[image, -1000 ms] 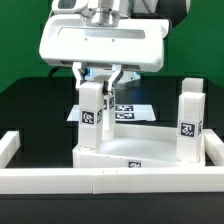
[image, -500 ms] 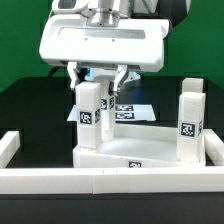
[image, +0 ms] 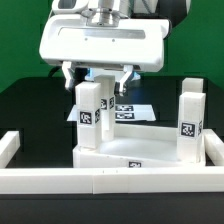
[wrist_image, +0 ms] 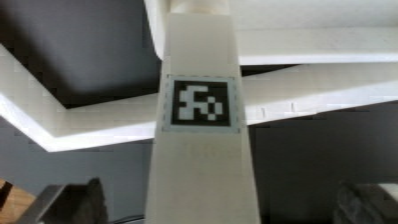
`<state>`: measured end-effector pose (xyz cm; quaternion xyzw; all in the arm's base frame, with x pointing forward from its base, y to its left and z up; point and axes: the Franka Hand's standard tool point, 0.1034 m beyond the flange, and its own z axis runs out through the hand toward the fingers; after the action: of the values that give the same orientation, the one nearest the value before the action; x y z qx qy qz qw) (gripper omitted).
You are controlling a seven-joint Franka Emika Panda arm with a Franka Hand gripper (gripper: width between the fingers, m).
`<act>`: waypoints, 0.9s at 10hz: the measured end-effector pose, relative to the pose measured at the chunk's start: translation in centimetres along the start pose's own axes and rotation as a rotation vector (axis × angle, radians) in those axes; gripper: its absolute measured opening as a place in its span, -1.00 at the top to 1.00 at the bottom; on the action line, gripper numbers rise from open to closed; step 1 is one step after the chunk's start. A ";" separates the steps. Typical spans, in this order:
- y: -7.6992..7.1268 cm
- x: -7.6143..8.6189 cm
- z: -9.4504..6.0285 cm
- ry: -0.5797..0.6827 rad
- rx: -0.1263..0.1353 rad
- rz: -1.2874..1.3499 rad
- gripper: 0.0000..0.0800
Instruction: Assemble desk
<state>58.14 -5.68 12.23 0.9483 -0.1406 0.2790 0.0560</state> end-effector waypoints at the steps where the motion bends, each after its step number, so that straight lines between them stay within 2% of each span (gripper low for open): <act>1: 0.0 0.0 0.0 0.000 0.000 0.000 -0.62; 3: 0.2 0.1 0.1 -0.061 0.005 0.017 -0.62; 5: 1.0 1.5 0.1 -0.167 0.021 0.061 -0.62; 7: 0.6 1.0 0.4 -0.356 0.041 0.086 -0.62; 9: 0.9 0.9 0.8 -0.531 0.048 0.104 -0.62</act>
Offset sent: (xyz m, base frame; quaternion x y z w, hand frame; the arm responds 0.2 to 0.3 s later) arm 0.0182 -0.0080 0.0114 0.0457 -0.1705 0.0657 0.9821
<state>58.95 -6.91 12.09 0.9808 -0.1922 0.0261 -0.0198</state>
